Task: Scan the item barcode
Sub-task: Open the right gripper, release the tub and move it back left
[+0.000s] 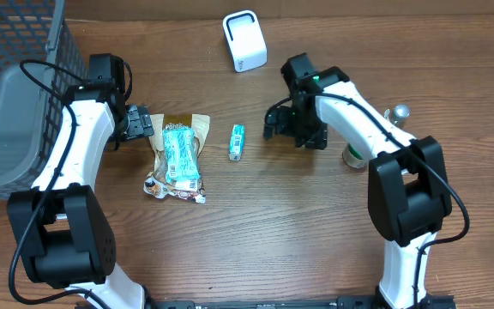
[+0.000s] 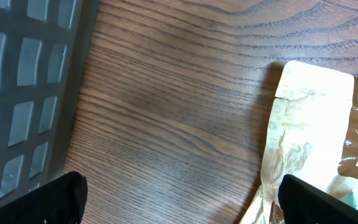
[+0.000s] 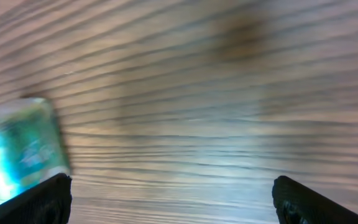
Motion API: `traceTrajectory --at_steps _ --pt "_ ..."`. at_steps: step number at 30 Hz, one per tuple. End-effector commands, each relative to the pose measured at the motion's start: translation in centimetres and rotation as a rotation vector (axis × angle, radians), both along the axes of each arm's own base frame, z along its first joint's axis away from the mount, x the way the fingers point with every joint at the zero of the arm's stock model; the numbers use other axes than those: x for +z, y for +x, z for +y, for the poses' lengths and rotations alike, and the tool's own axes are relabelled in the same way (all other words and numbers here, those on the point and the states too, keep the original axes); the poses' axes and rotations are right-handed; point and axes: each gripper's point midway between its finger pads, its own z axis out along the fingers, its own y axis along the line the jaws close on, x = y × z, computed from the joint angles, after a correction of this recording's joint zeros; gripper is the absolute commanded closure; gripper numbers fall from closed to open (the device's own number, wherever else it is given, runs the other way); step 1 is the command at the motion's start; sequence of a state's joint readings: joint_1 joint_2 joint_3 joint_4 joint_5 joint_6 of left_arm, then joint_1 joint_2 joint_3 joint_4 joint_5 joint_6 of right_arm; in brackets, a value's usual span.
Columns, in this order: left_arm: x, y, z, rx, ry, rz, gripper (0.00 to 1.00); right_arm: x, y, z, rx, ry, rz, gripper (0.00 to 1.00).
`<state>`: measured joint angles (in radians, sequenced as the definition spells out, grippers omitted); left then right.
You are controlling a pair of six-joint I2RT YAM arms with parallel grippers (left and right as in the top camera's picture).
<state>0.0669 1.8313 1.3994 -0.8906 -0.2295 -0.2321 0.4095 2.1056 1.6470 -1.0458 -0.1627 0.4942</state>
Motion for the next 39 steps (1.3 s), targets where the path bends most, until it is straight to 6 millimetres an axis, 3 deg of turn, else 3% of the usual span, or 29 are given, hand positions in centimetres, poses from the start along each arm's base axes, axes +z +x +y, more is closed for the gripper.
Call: traceTrajectory --at_steps 1,6,26,39 --pt "0.3 0.2 0.1 -0.004 0.014 -0.006 0.00 0.4 -0.2 1.8 0.031 0.041 -0.018 0.00" --pt "0.3 0.2 0.1 -0.004 0.014 -0.006 0.00 0.6 0.3 2.9 0.049 0.059 -0.057 0.00" --pt "0.3 0.2 0.1 -0.004 0.014 -0.007 0.00 1.1 2.0 3.7 0.050 0.091 -0.127 0.00" --pt "0.3 0.2 0.1 -0.004 0.014 -0.007 0.00 1.1 2.0 3.6 0.050 0.091 -0.127 0.00"
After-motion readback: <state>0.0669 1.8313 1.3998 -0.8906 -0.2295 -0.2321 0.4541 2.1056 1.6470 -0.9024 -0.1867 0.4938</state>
